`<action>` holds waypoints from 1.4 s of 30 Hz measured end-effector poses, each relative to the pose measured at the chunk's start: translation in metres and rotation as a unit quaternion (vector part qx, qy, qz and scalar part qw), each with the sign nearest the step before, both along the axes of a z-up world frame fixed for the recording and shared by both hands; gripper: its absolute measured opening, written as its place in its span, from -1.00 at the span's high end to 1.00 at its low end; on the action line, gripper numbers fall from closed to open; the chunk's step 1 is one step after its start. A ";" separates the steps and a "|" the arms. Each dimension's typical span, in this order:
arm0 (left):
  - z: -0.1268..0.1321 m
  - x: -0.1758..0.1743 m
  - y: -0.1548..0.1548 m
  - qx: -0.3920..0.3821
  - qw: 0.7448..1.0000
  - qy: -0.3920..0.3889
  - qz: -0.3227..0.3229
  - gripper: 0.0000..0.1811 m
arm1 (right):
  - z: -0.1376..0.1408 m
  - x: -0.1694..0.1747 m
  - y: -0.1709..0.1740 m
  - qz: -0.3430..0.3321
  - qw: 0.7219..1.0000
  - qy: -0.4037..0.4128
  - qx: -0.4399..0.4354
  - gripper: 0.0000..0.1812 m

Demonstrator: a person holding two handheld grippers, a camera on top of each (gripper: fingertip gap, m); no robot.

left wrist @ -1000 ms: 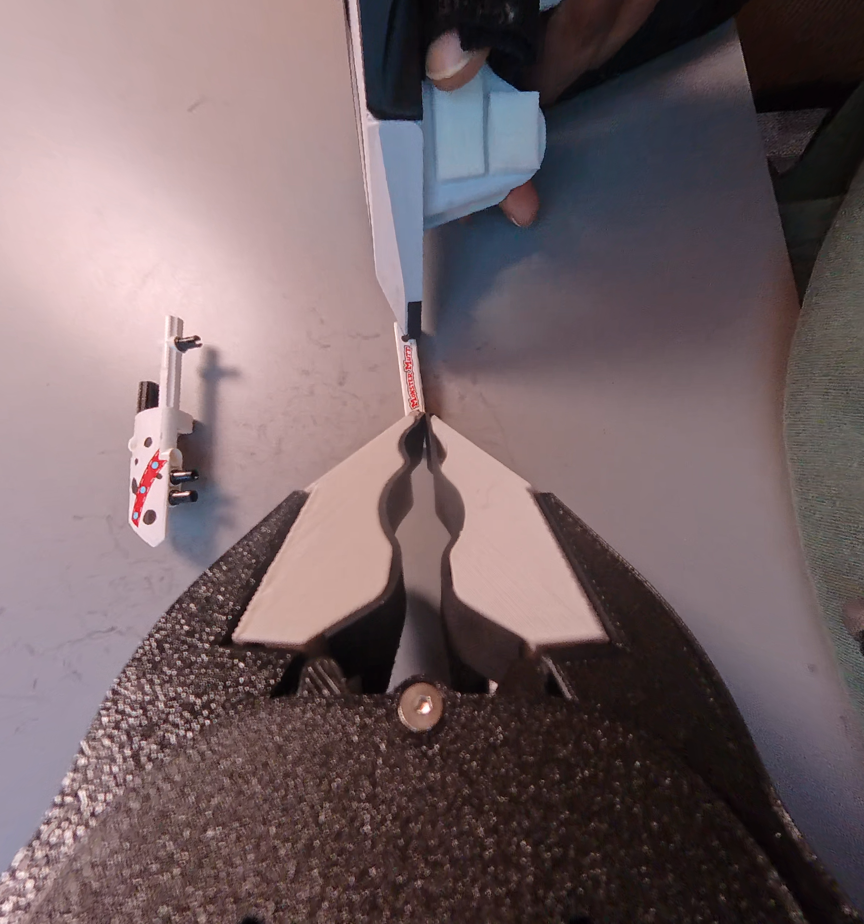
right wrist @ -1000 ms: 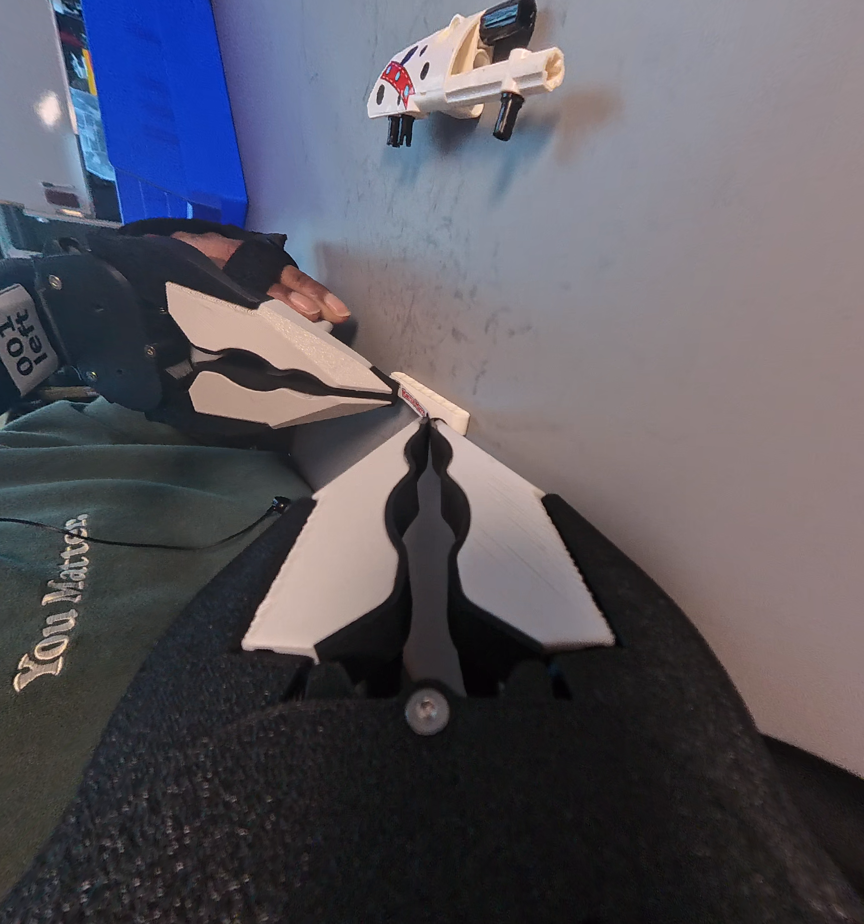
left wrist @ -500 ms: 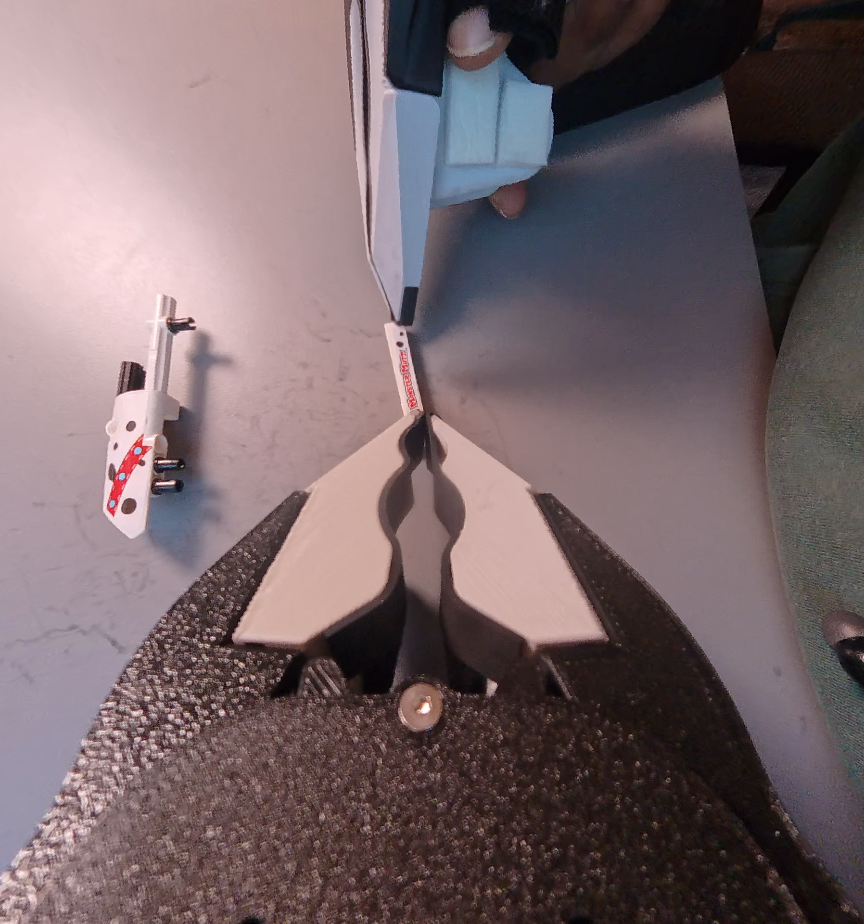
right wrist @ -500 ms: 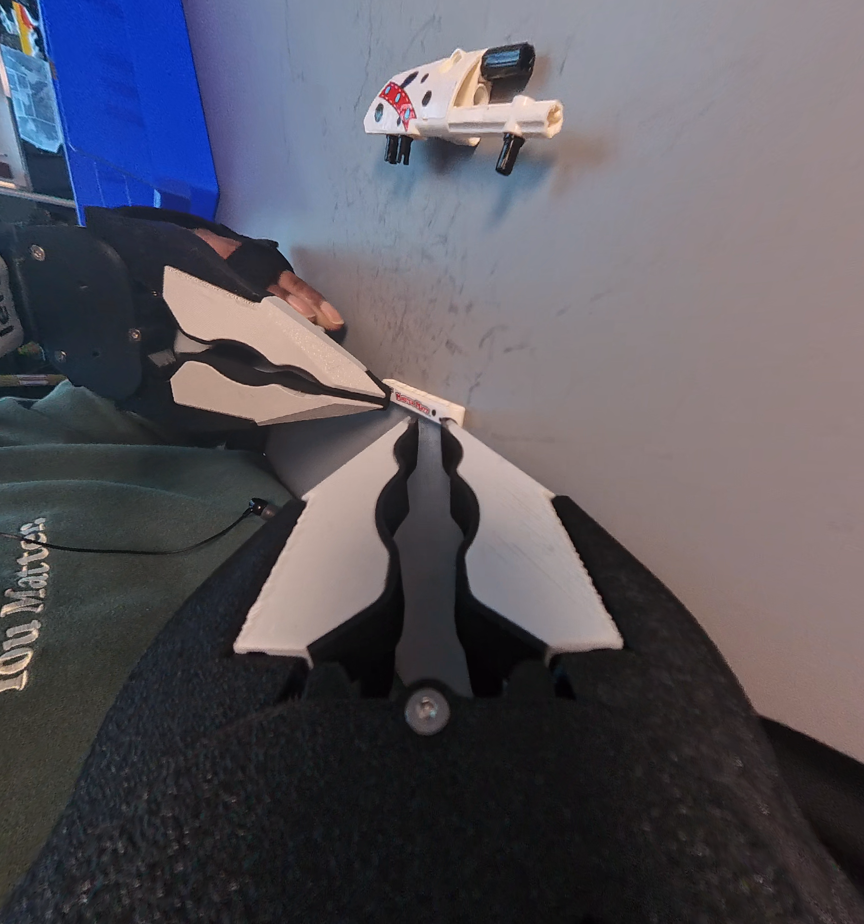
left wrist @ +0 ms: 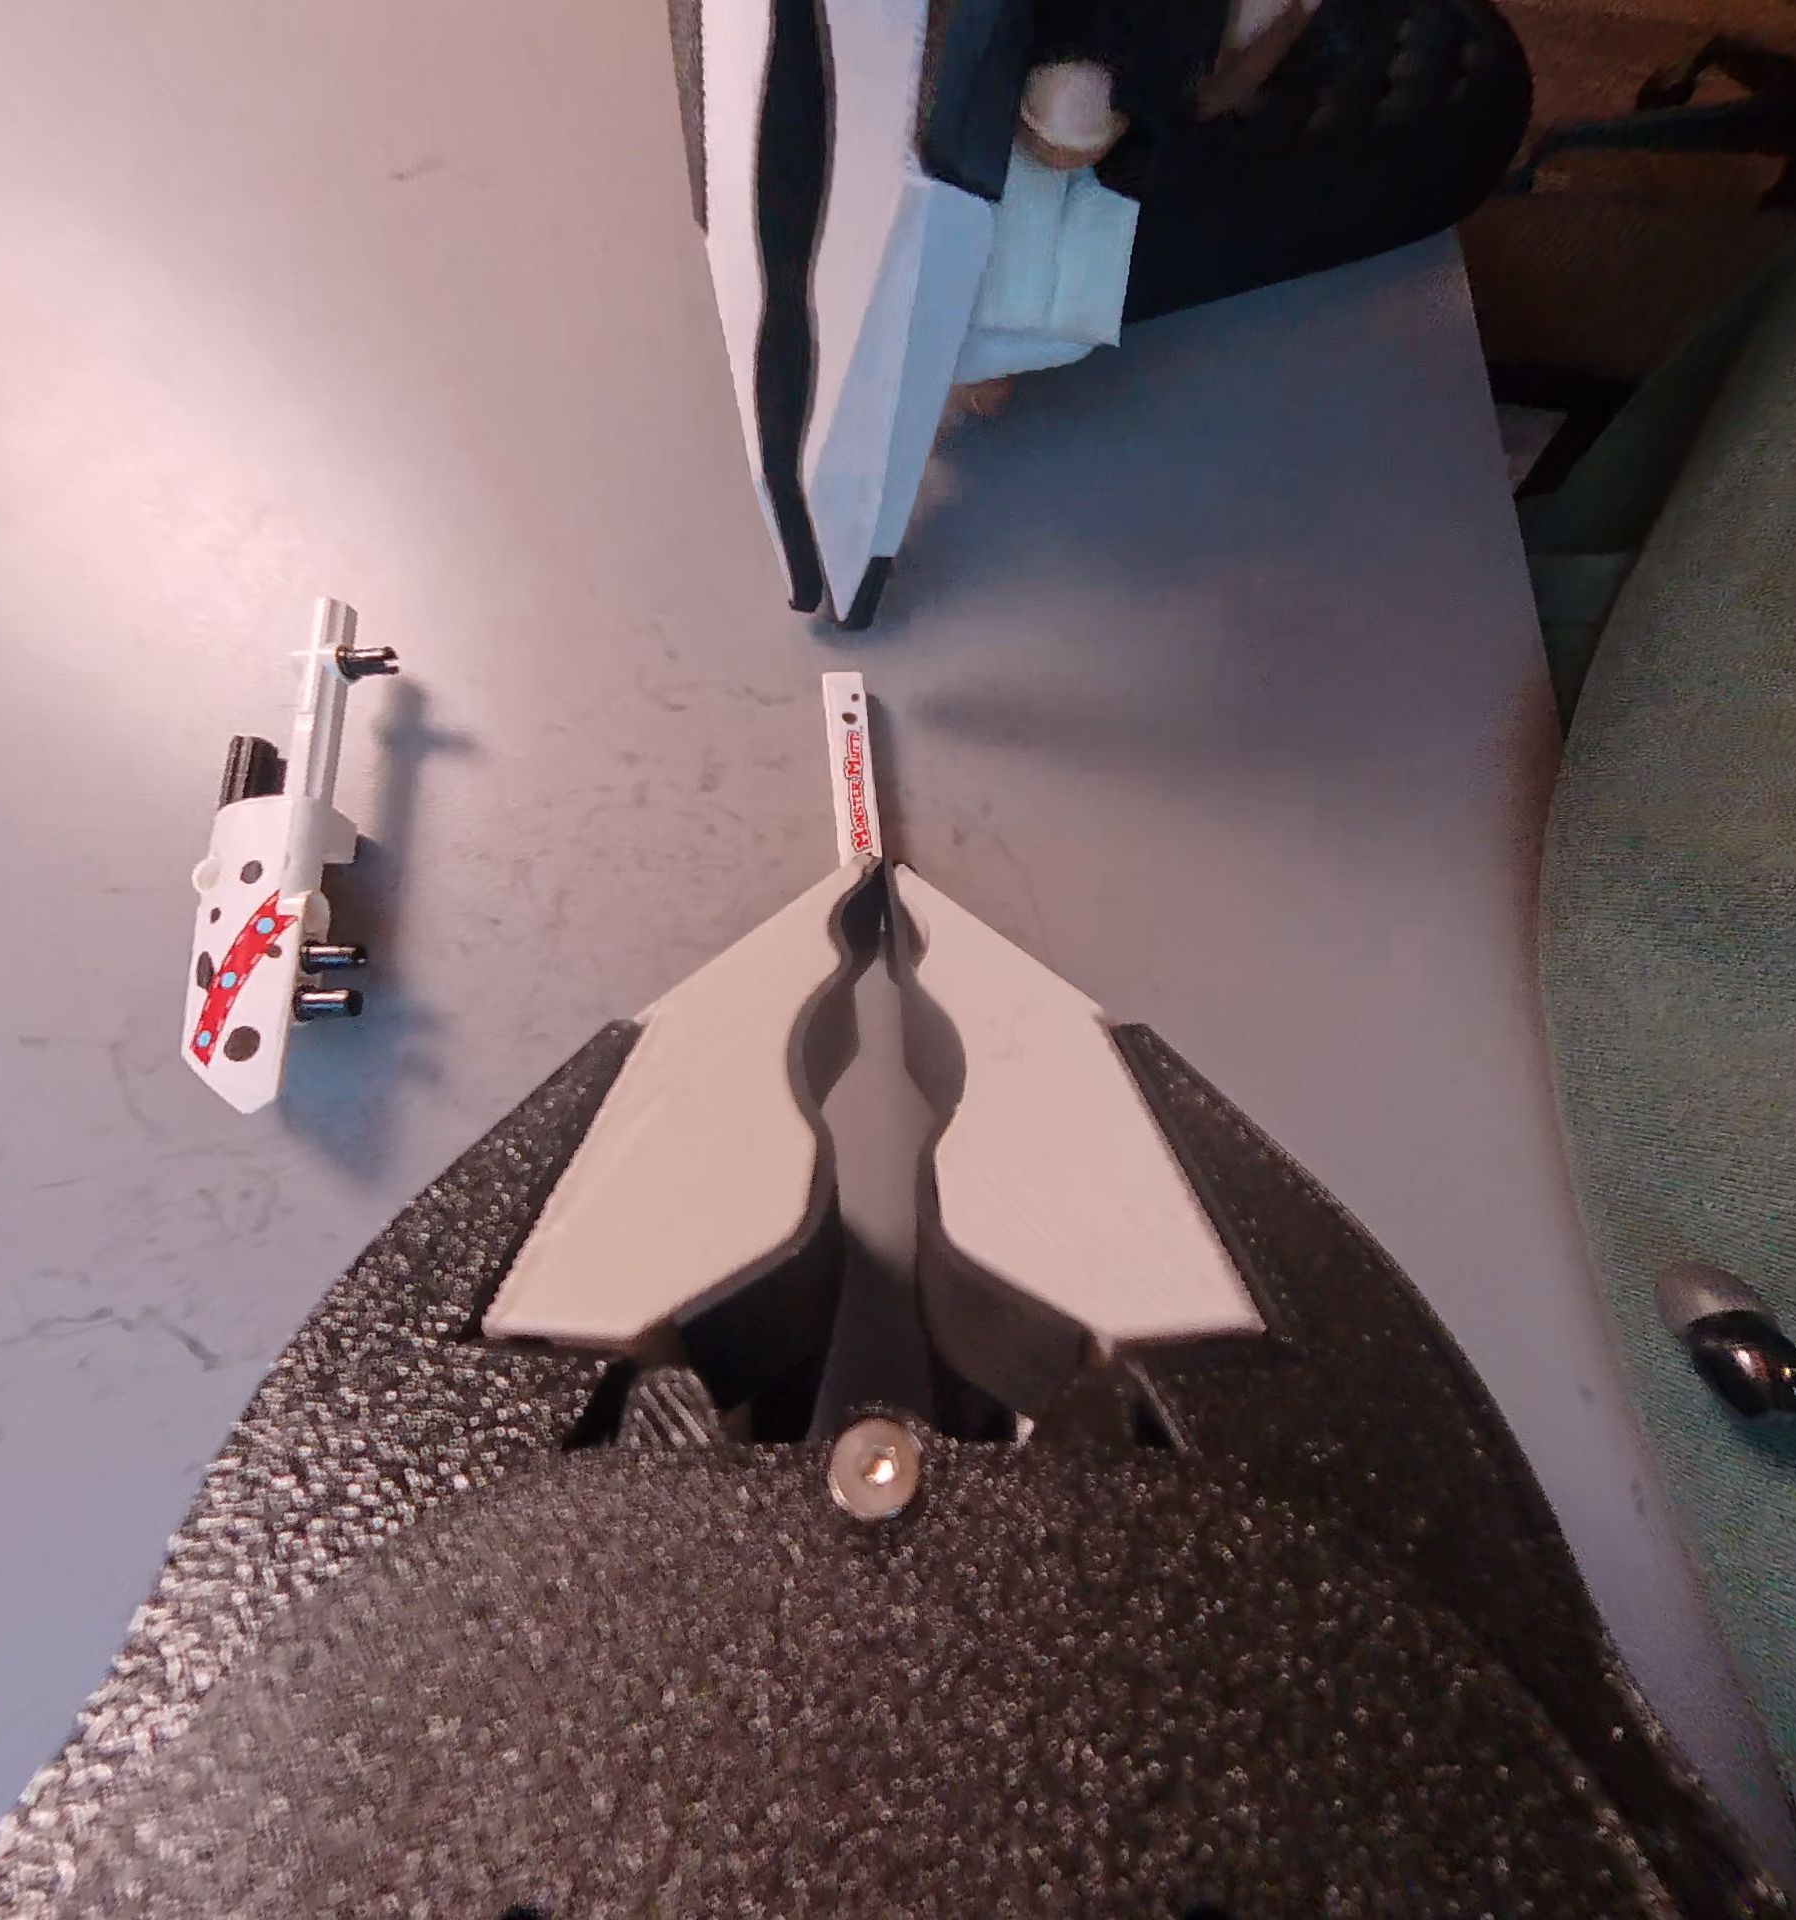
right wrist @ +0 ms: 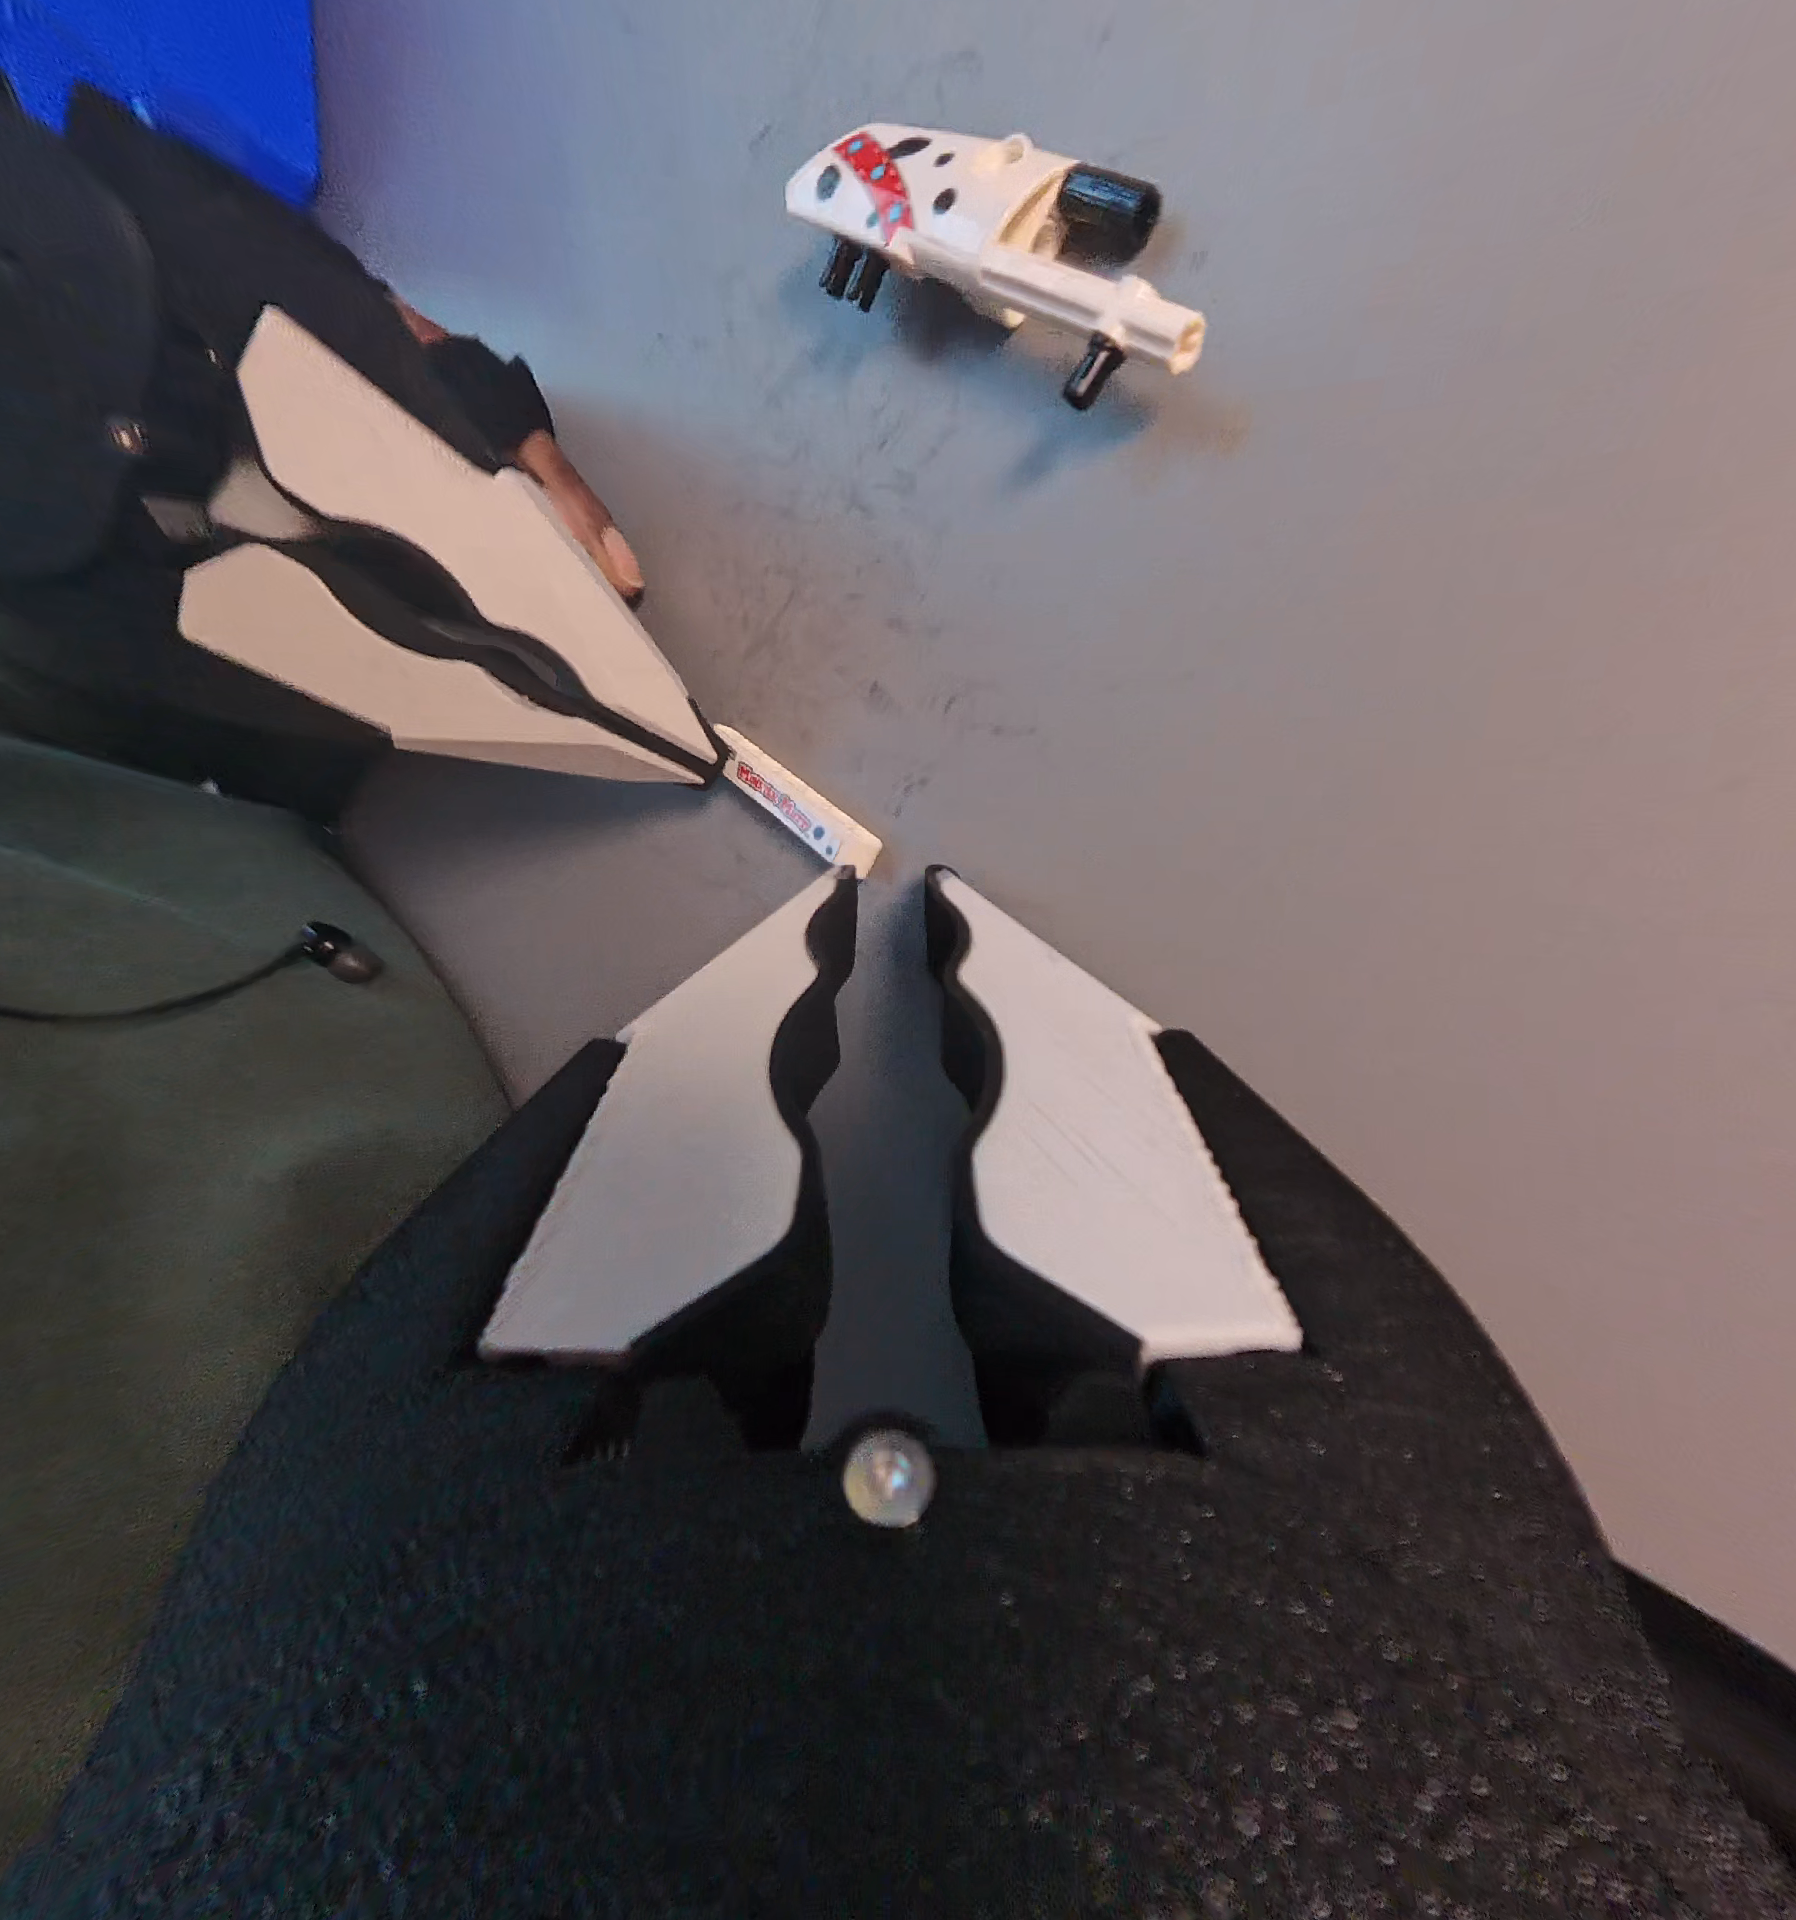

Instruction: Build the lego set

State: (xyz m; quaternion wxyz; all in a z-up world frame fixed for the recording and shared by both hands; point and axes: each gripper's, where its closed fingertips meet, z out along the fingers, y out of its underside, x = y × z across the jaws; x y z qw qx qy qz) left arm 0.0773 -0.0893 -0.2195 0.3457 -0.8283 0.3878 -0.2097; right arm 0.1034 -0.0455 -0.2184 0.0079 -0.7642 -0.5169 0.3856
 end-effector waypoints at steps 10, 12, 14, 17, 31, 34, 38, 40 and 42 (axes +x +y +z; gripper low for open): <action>0.000 0.000 -0.001 0.003 1.000 -0.006 -0.008 1.00 | -0.004 -0.006 -0.016 0.226 0.935 0.071 0.265 0.74; 0.000 0.000 -0.001 0.004 1.000 -0.005 -0.011 1.00 | -0.004 -0.008 -0.018 0.242 0.924 0.082 0.285 0.75; 0.001 -0.001 -0.001 0.005 1.000 -0.006 -0.012 1.00 | -0.004 -0.009 -0.018 0.248 0.921 0.088 0.288 0.80; 0.001 -0.001 0.000 0.010 1.000 -0.006 -0.013 1.00 | -0.003 -0.010 -0.018 0.248 0.923 0.094 0.279 0.88; 0.004 -0.004 0.002 0.027 1.000 -0.004 -0.015 0.85 | -0.001 -0.008 -0.018 0.242 0.925 0.097 0.277 0.92; 0.002 -0.004 0.001 0.021 1.000 -0.002 -0.016 0.85 | -0.002 -0.008 -0.018 0.240 0.926 0.095 0.274 0.93; 0.002 -0.004 0.001 0.019 1.000 -0.003 -0.017 0.85 | -0.002 -0.008 -0.018 0.237 0.930 0.092 0.267 0.92; 0.001 -0.004 0.001 0.019 1.000 -0.002 -0.017 0.85 | -0.001 -0.008 -0.018 0.234 0.931 0.091 0.264 0.92; 0.001 -0.004 0.001 0.020 1.000 -0.001 -0.017 0.85 | 0.000 -0.009 -0.017 0.232 0.931 0.096 0.264 0.92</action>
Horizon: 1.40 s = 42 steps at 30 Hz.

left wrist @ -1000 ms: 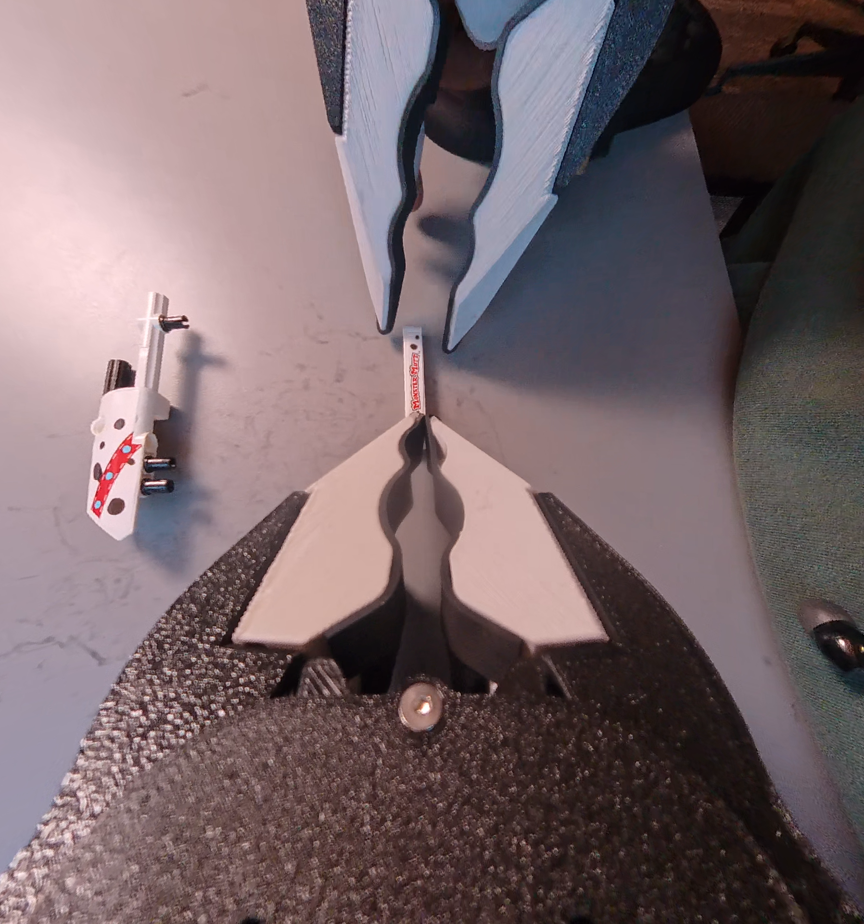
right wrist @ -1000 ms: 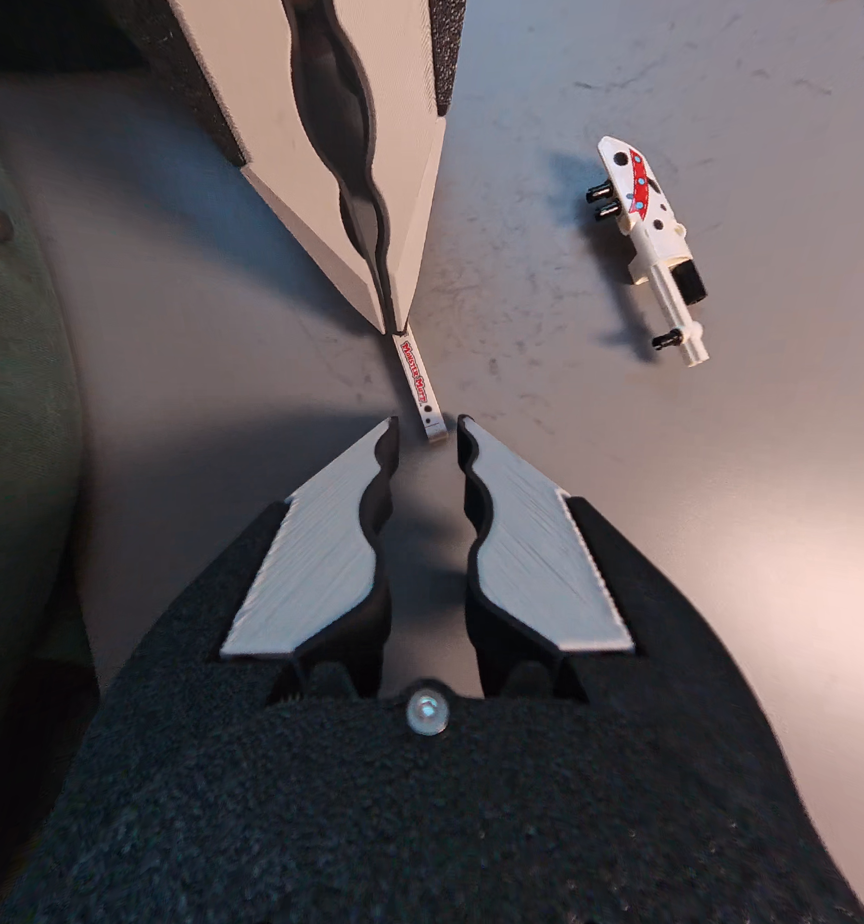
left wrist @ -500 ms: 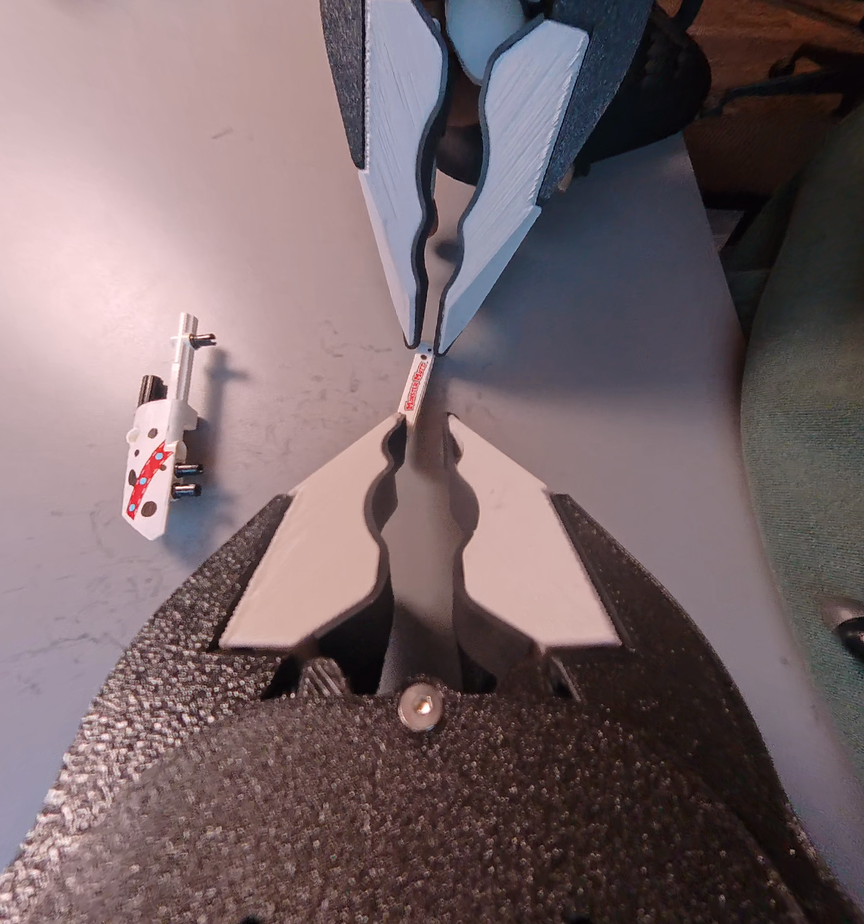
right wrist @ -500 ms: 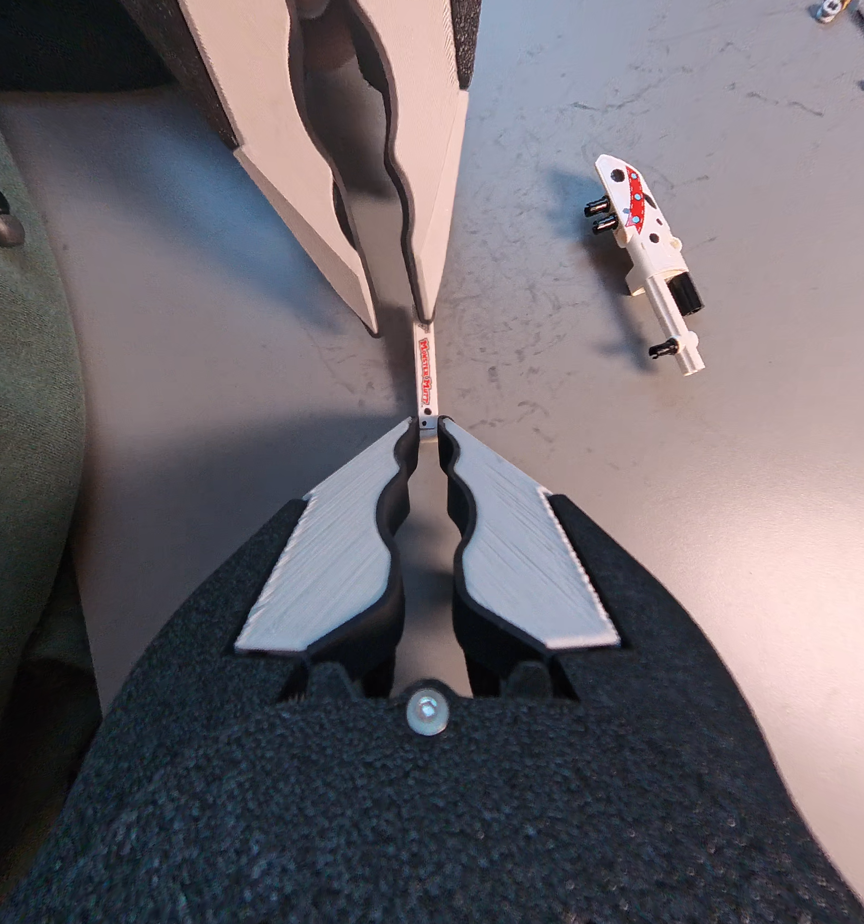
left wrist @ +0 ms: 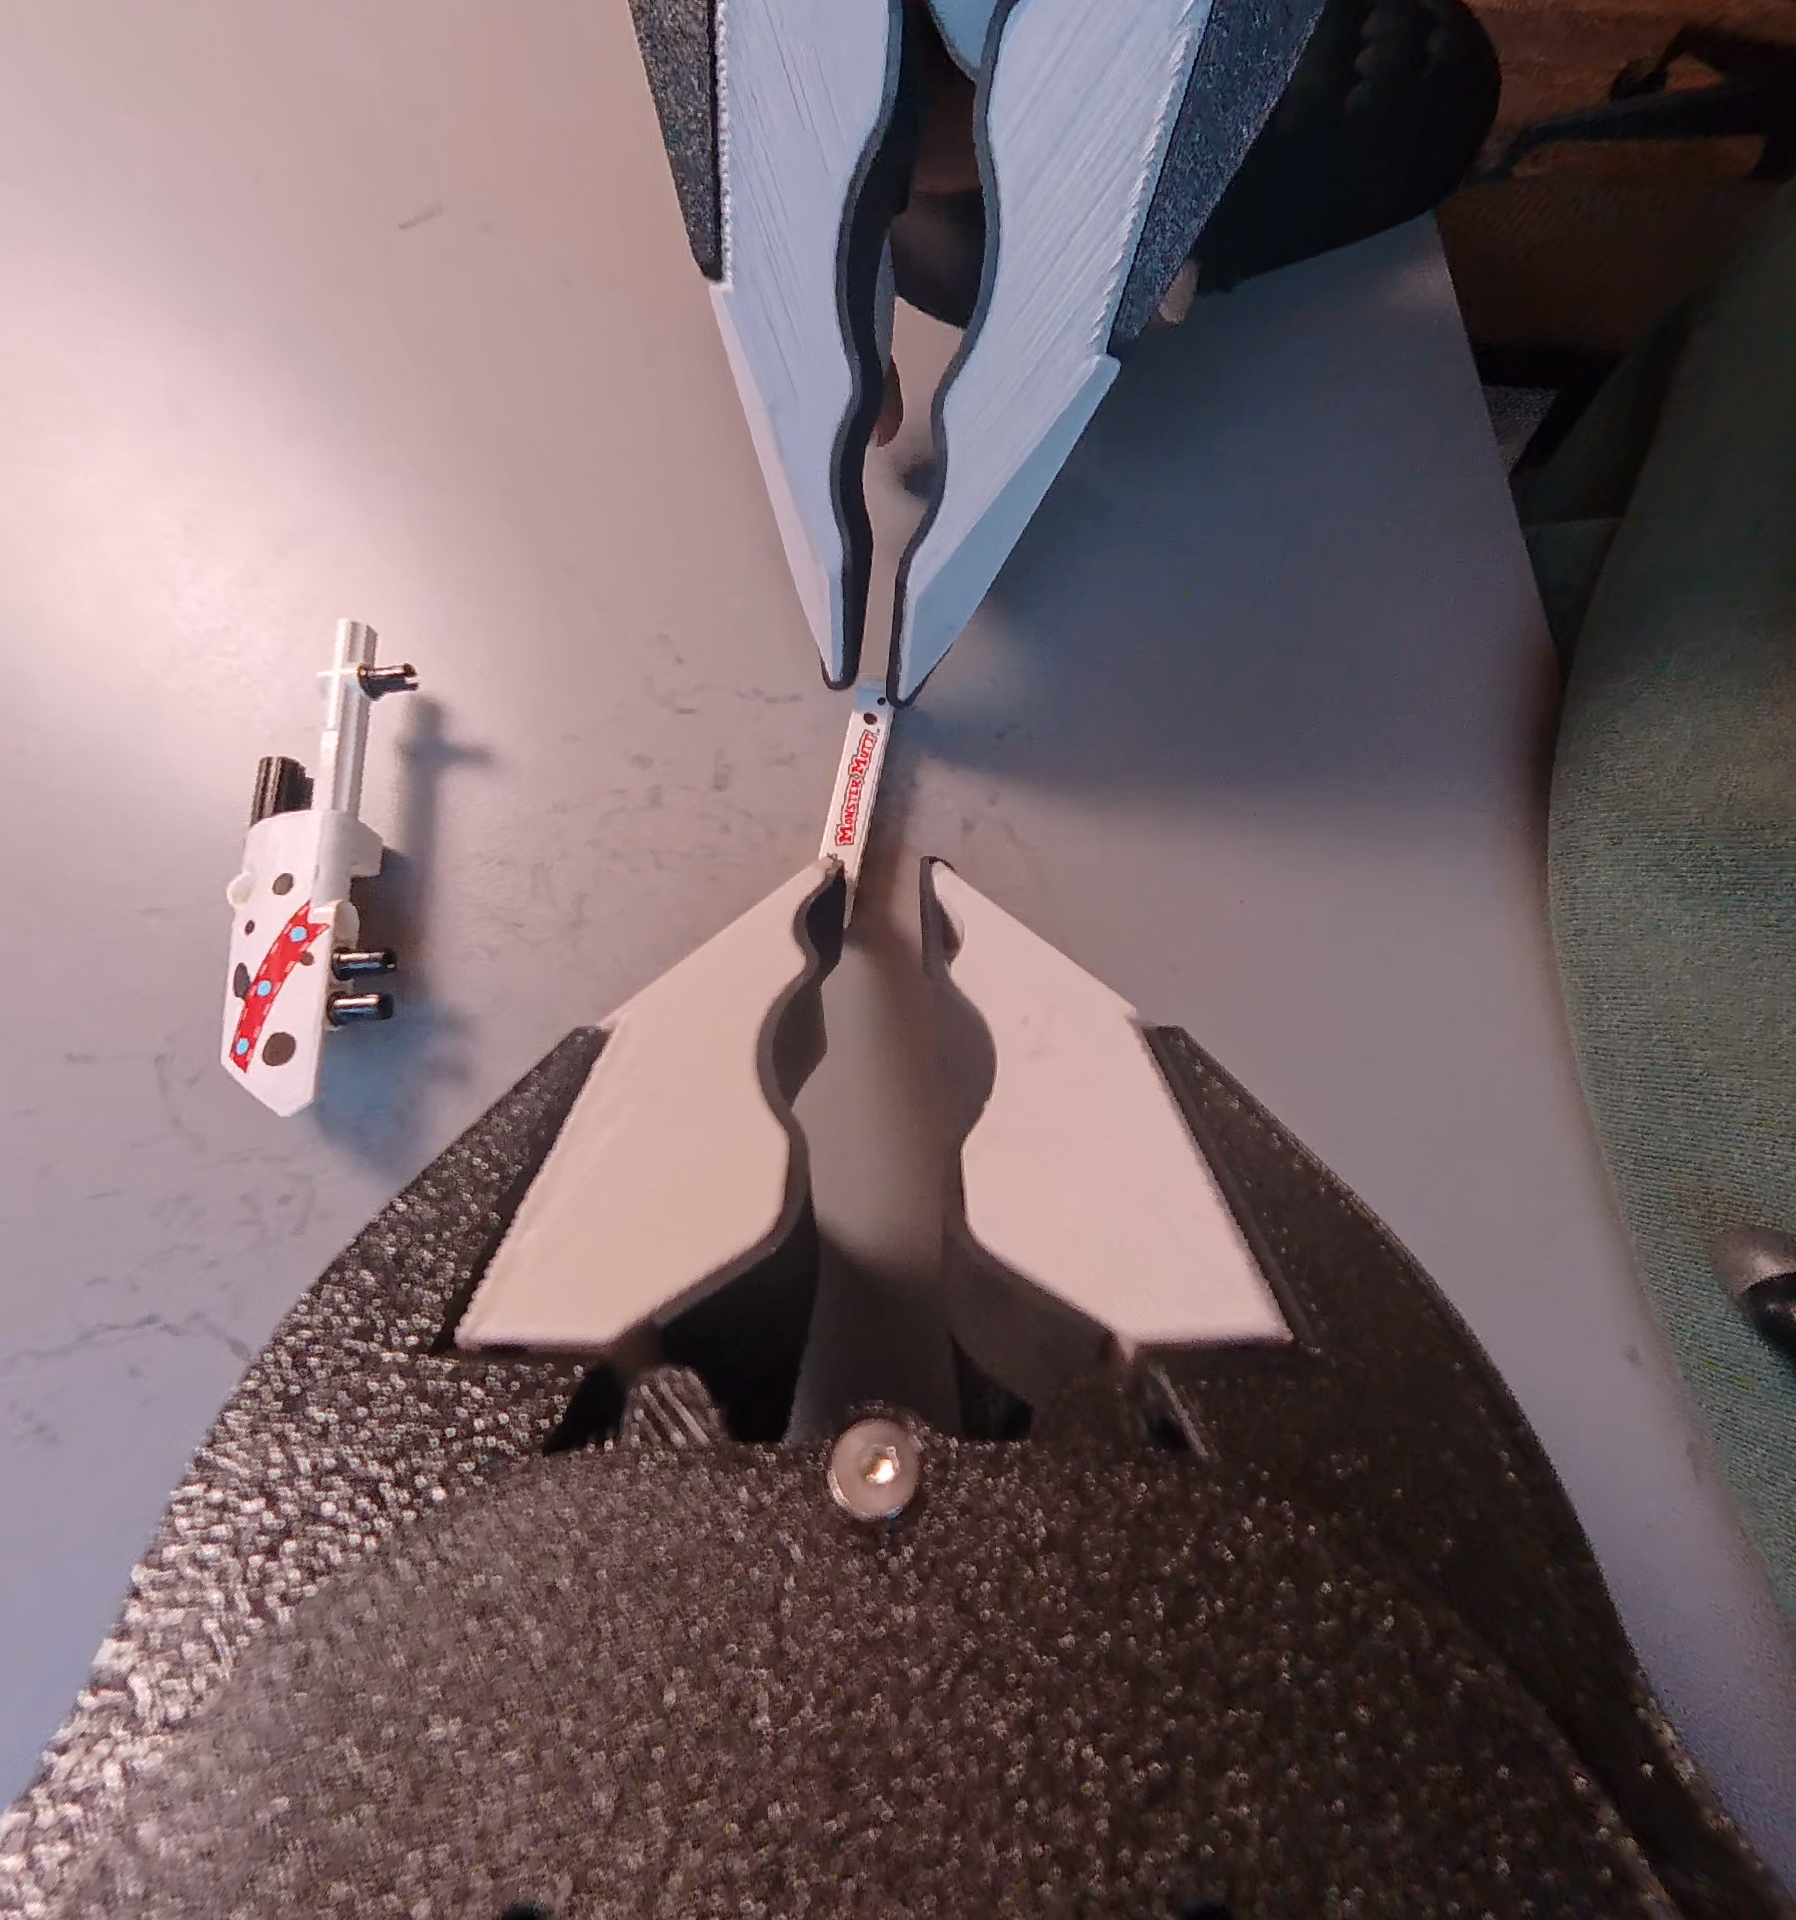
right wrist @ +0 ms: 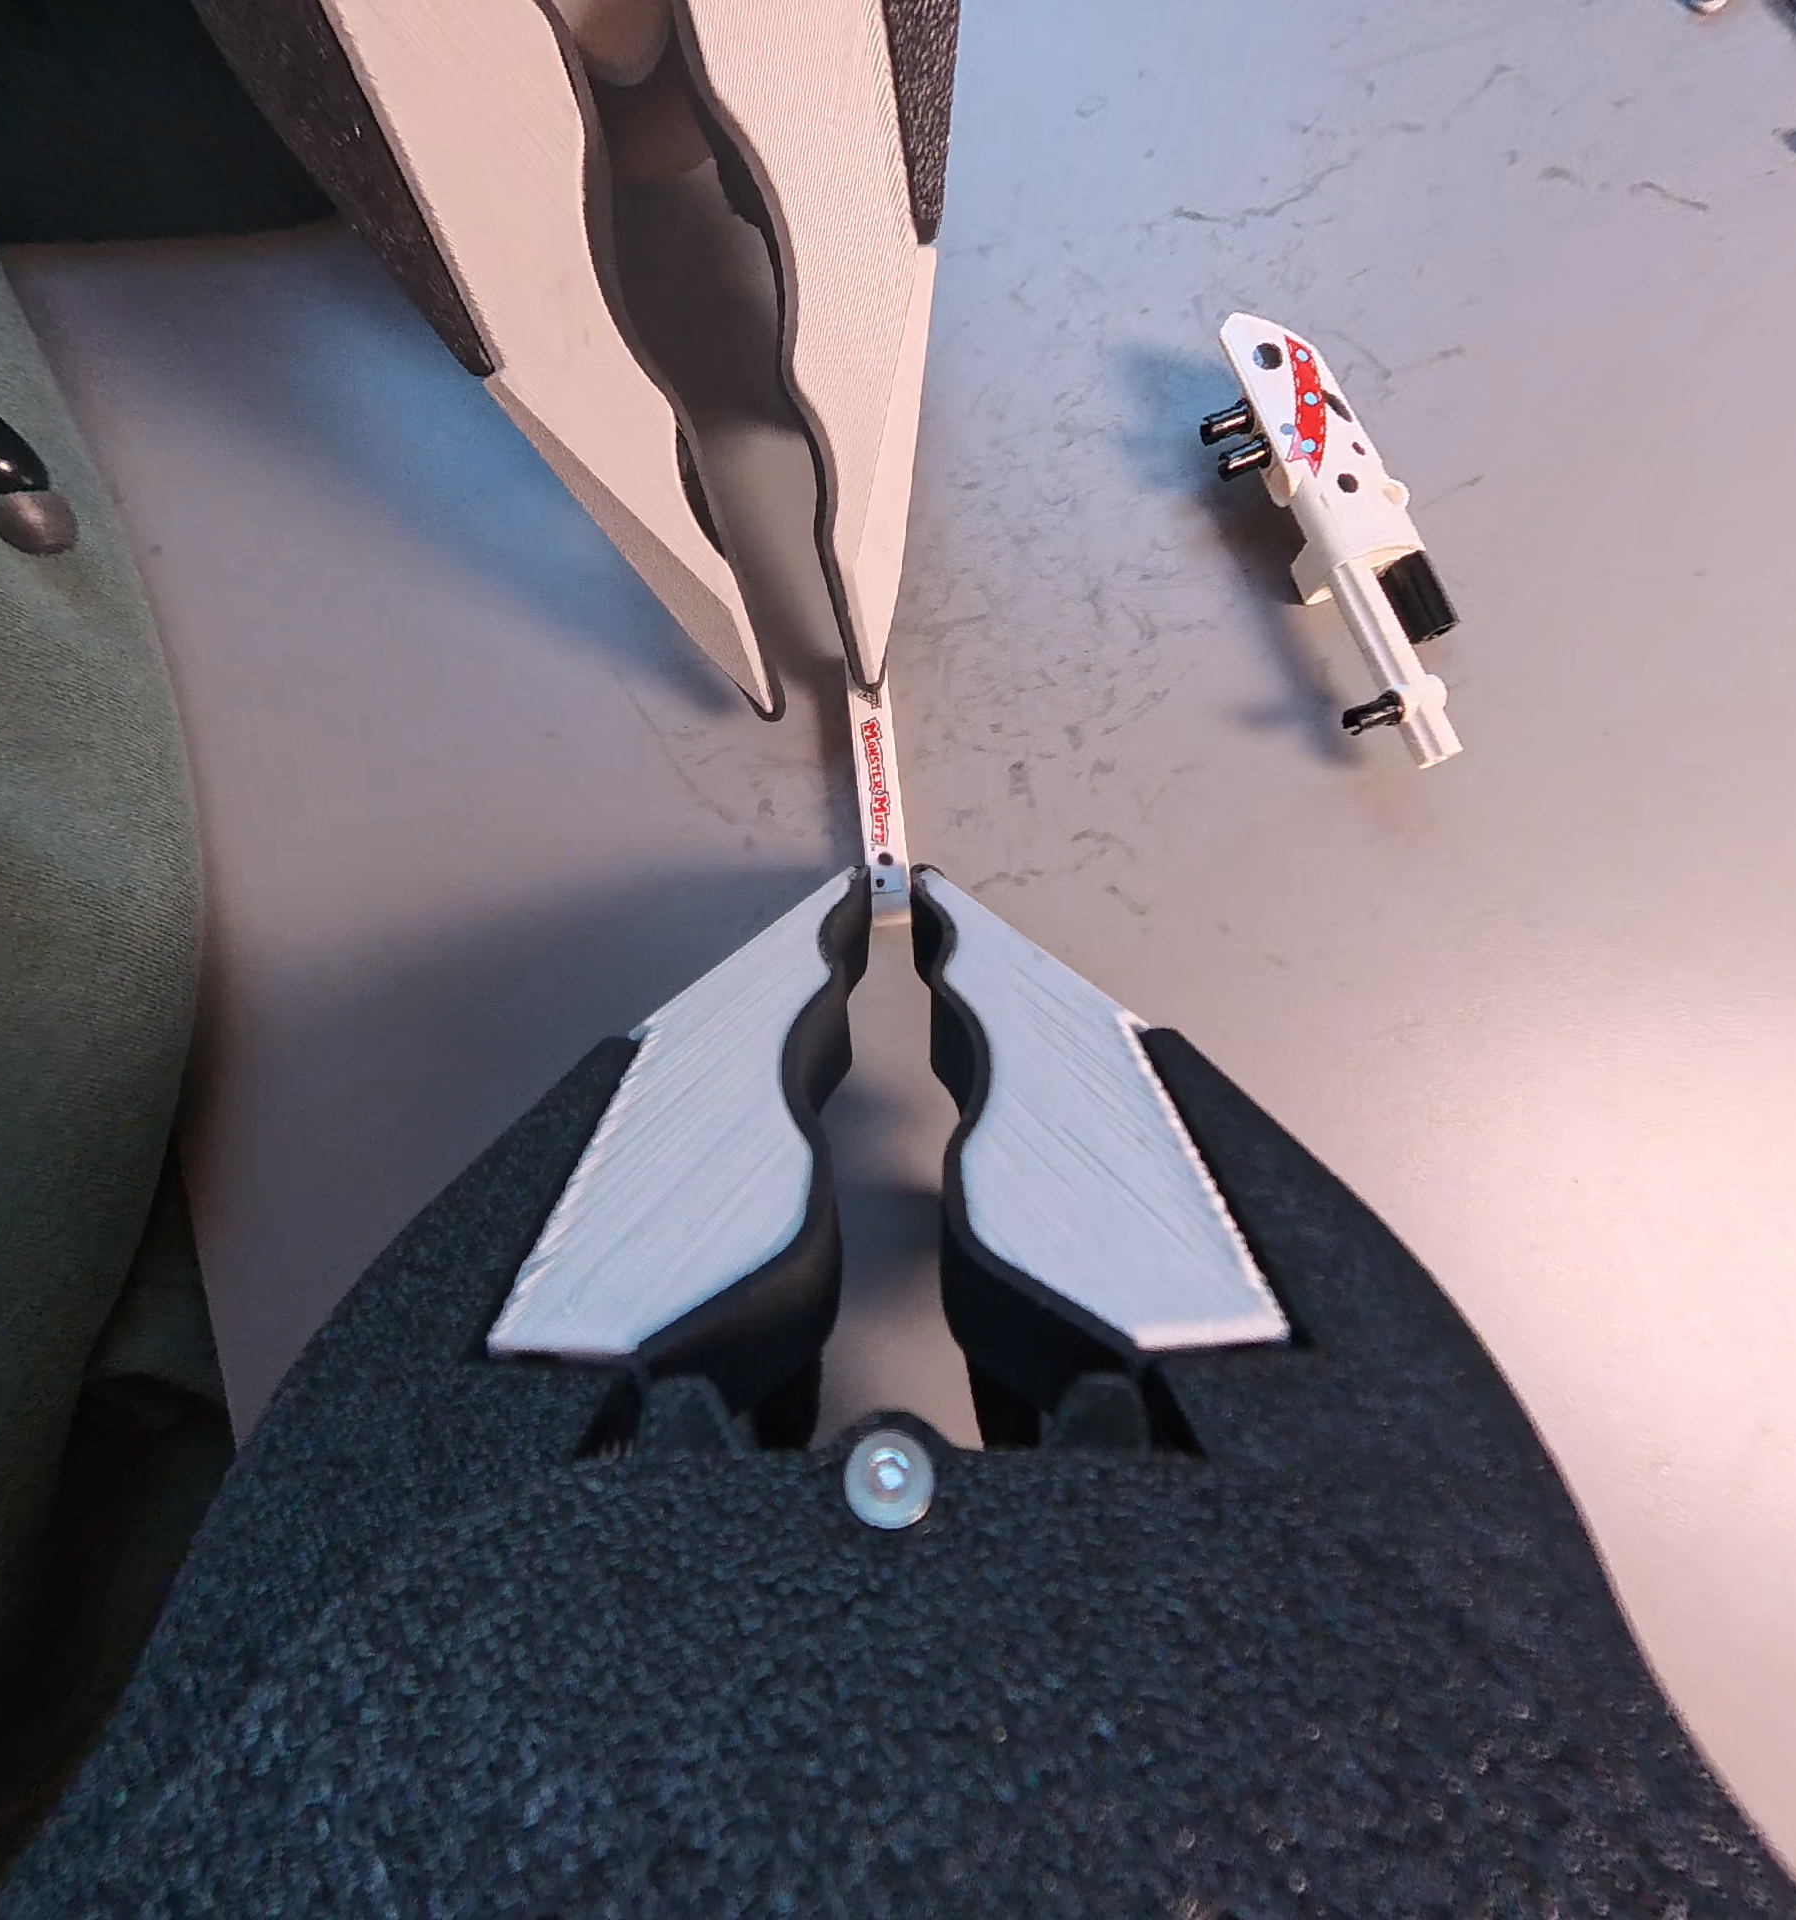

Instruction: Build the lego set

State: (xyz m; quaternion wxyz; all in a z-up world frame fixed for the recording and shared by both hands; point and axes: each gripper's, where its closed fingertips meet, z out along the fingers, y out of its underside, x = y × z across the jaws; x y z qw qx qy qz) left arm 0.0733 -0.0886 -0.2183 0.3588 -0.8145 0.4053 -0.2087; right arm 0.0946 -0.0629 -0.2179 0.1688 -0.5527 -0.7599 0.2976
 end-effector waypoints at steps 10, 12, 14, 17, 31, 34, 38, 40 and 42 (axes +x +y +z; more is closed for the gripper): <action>0.000 0.000 0.000 -0.001 1.000 0.000 0.001 0.86 | 0.001 -0.002 -0.003 0.011 1.000 0.002 0.001 1.00; 0.000 0.000 0.000 -0.001 1.000 -0.001 0.001 0.86 | 0.000 -0.002 -0.003 0.011 1.000 -0.001 -0.002 1.00; 0.000 0.000 0.000 -0.002 1.000 -0.001 0.000 0.87 | 0.000 -0.003 -0.002 0.009 1.000 -0.001 -0.004 1.00; 0.000 0.001 -0.001 -0.002 1.000 -0.001 -0.001 0.89 | 0.000 -0.003 0.000 -0.001 1.000 -0.005 -0.014 1.00; 0.014 -0.008 0.002 0.002 0.999 -0.032 0.007 0.89 | -0.001 -0.004 0.001 -0.038 0.998 -0.023 -0.054 1.00; 0.005 -0.007 0.004 0.005 1.000 -0.009 0.010 0.86 | -0.001 -0.004 0.001 -0.032 0.999 -0.017 -0.036 1.00; 0.011 -0.005 0.008 0.027 0.999 -0.018 0.014 0.96 | -0.001 -0.004 0.001 -0.028 0.999 -0.011 -0.022 1.00; 0.013 -0.002 0.008 0.032 0.999 -0.020 0.010 1.00 | -0.001 -0.004 0.001 -0.029 0.999 -0.008 -0.022 1.00; 0.002 -0.003 0.006 0.023 1.000 0.008 0.007 1.00 | -0.001 -0.004 0.000 -0.028 0.999 -0.007 -0.018 1.00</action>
